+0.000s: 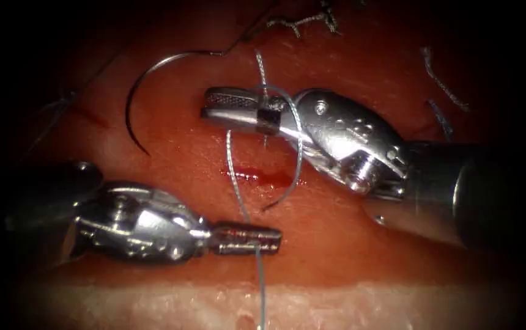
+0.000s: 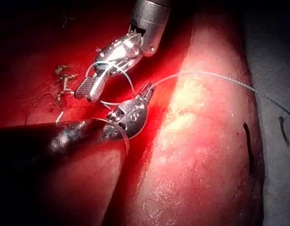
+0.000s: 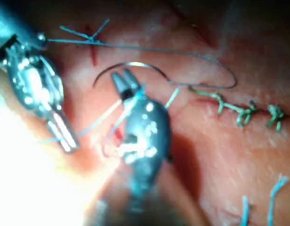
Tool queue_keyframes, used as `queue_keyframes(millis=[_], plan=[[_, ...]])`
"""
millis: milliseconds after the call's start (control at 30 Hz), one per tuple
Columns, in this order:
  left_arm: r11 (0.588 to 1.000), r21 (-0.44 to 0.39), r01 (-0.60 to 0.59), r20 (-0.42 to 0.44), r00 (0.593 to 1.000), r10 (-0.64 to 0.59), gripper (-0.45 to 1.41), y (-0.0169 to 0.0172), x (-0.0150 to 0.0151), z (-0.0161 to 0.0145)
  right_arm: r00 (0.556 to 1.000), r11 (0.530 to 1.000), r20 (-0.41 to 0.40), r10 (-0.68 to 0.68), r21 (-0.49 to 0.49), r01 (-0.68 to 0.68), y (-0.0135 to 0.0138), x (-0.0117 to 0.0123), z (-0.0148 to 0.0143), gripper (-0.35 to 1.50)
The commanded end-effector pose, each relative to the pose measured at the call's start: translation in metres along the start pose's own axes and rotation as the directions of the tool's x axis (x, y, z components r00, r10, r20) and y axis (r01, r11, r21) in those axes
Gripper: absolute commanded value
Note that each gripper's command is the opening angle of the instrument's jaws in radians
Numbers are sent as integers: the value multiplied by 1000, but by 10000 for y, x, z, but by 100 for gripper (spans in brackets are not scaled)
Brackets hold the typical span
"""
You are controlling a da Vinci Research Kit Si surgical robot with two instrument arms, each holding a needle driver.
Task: Wound Closure
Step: Wrap the long suture end twice around the right gripper.
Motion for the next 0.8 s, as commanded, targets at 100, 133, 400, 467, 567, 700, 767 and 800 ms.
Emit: queue_keyframes(millis=[100,133,400,467,567,700,767,800], plan=[[1000,-4,2,-6,1000,-2,-45,-1,6,4,1000,1000,-2,-3,-11,3,3,-4,9,79],[1000,-5,4,-8,1000,-4,-45,-1,10,3,1000,1000,-2,-3,-12,3,3,-4,9,81],[1000,-17,11,-33,999,-12,-45,-17,47,-16,999,998,36,-10,-56,12,5,-10,10,81],[1000,-13,7,-32,999,-7,-45,-22,56,-22,999,997,44,-9,-74,12,8,-9,4,81],[1000,-8,10,-31,999,-10,-45,-27,67,-30,999,997,44,-7,-76,10,11,-9,-2,79],[1000,-8,13,-36,999,-13,-45,-28,72,-34,997,997,69,-19,-76,24,7,-22,1,76],[1000,-9,13,-37,999,-13,-45,-28,72,-35,997,997,76,-21,-76,27,7,-24,1,74],[1000,-4,9,-38,999,-9,-45,-31,72,-40,996,997,85,-25,-76,32,6,-28,2,73]])
